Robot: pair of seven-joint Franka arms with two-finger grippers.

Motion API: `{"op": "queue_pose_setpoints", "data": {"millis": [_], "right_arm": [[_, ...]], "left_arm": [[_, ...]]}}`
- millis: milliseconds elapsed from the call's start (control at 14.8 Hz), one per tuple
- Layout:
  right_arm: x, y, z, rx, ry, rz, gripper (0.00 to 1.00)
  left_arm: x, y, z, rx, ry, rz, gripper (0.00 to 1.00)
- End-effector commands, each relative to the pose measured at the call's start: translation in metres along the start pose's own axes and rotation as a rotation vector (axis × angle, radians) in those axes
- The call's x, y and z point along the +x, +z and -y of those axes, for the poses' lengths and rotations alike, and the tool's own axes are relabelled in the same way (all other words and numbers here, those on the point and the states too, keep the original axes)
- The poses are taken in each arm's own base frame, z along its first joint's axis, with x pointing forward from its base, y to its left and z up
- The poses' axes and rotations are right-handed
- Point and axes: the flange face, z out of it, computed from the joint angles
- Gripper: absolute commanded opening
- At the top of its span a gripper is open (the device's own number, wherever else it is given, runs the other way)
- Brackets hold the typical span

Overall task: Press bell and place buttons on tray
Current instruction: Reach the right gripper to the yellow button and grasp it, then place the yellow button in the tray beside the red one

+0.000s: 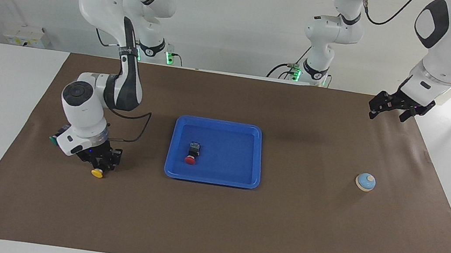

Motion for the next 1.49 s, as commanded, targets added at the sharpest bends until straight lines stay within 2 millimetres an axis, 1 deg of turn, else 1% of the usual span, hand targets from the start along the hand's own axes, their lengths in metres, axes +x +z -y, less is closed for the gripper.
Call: {"op": "queue_pose_setpoints", "data": {"millis": [0, 68, 135, 202, 270, 338, 405, 472, 608, 742, 810, 878, 945, 1080, 1148, 1215, 1282, 1418], "right_arm": [[-0.001, -0.005, 0.002, 0.016, -0.011, -0.013, 0.00], [0.002, -0.011, 0.003, 0.016, -0.010, -0.007, 0.00], [0.009, -0.022, 0.008, 0.015, -0.014, 0.010, 0.00], [0.017, -0.040, 0.013, 0.016, -0.011, 0.030, 0.00], [0.026, -0.064, 0.024, 0.028, 0.003, 0.062, 0.00], [0.033, -0.083, 0.039, 0.040, 0.017, 0.084, 0.00], [0.037, -0.101, 0.059, 0.043, 0.029, 0.101, 0.00], [0.038, -0.113, 0.080, 0.040, 0.041, 0.114, 0.00], [0.036, -0.131, 0.129, 0.038, 0.047, 0.121, 0.00], [0.022, -0.135, 0.199, 0.036, 0.033, 0.113, 0.00], [0.015, -0.136, 0.223, 0.031, 0.038, 0.114, 0.00], [0.006, -0.132, 0.250, 0.028, 0.033, 0.122, 0.00], [0.000, -0.126, 0.273, 0.024, 0.023, 0.127, 0.00], [-0.009, -0.112, 0.313, 0.021, -0.014, 0.137, 0.00], [-0.015, -0.105, 0.333, 0.018, -0.003, 0.135, 0.00], [-0.018, -0.101, 0.349, 0.037, 0.003, 0.111, 0.00], [-0.020, -0.097, 0.354, 0.051, -0.002, 0.090, 0.00], [-0.028, -0.082, 0.357, 0.047, -0.009, 0.103, 0.00]], "left_arm": [[-0.005, -0.001, 0.001, 0.000, -0.012, -0.002, 1.00], [-0.005, -0.001, 0.001, 0.000, -0.012, -0.002, 1.00], [-0.005, -0.001, 0.001, 0.000, -0.012, -0.002, 1.00], [-0.005, -0.001, 0.001, 0.000, -0.012, -0.002, 1.00], [-0.005, -0.001, 0.000, -0.002, -0.012, -0.002, 1.00], [-0.005, -0.001, 0.001, 0.000, -0.012, -0.002, 1.00], [-0.005, -0.001, 0.001, 0.000, -0.012, -0.002, 1.00], [-0.005, -0.001, 0.001, -0.002, -0.013, -0.002, 1.00], [-0.005, -0.001, 0.001, 0.000, -0.012, -0.002, 1.00], [-0.005, -0.001, 0.001, 0.000, -0.012, -0.002, 1.00], [-0.005, -0.001, 0.001, 0.000, -0.012, -0.002, 1.00], [-0.005, -0.001, 0.001, 0.000, -0.012, -0.002, 1.00], [-0.005, -0.001, 0.001, 0.000, -0.012, -0.002, 1.00], [-0.005, -0.001, 0.001, 0.000, -0.012, -0.002, 1.00], [-0.005, -0.001, 0.001, 0.000, -0.012, -0.002, 1.00], [-0.005, -0.001, 0.000, -0.002, -0.010, -0.002, 1.00], [-0.005, -0.001, 0.001, 0.000, -0.012, -0.002, 1.00], [-0.005, -0.001, 0.001, 0.000, -0.012, -0.002, 1.00]]}}
